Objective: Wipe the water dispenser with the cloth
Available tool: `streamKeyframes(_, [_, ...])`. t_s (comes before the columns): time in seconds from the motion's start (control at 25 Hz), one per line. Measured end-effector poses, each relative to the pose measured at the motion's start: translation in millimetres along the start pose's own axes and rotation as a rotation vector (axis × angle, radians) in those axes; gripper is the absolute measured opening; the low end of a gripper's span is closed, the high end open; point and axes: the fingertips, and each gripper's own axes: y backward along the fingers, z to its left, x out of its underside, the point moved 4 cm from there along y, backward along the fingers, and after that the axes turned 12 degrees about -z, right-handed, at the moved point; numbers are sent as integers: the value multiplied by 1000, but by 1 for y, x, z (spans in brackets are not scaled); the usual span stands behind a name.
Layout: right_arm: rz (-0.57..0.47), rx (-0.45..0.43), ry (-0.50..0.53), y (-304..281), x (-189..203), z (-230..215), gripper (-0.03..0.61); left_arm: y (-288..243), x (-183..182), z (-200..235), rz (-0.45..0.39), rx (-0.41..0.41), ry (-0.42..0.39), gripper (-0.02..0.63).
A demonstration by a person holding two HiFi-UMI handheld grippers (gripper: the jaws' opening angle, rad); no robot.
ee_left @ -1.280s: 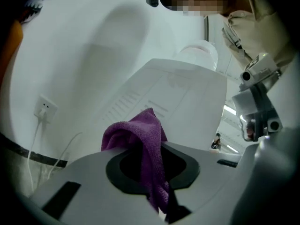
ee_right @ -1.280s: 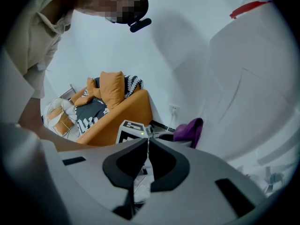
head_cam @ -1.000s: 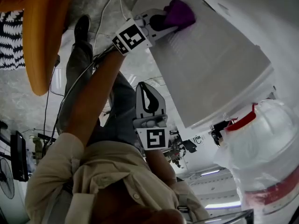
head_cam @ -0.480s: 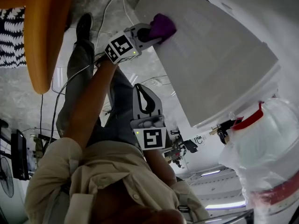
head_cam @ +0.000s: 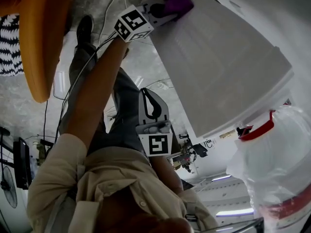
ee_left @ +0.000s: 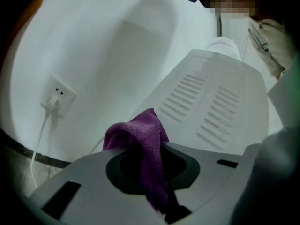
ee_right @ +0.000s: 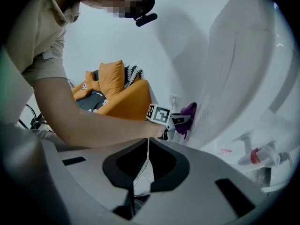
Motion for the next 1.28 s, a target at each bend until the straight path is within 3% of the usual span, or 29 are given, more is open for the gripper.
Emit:
streamKeyframes(0.16, [6, -2, 3, -3, 8, -5, 26, -16, -16, 18, 3, 9, -77, 67])
streamKeyframes(0.4, [58, -36, -7, 1, 29, -3, 26, 7, 10, -1, -39, -24, 2, 64])
streamKeyframes(0.68, [26, -60, 9, 9, 15, 7, 26, 54, 44, -59, 59, -8, 85, 64])
streamKeyframes(0.92, [3, -67, 39, 21, -9, 17, 26, 68, 29, -99, 91, 20, 98, 63])
streamKeyframes(1.12, [-3, -59, 43, 31, -24, 24, 26, 34, -31, -107, 22, 82, 7, 64])
streamKeyframes(1.28, [-12, -51, 47, 39, -35, 27, 26, 5, -70, -99, 117, 116, -180, 64])
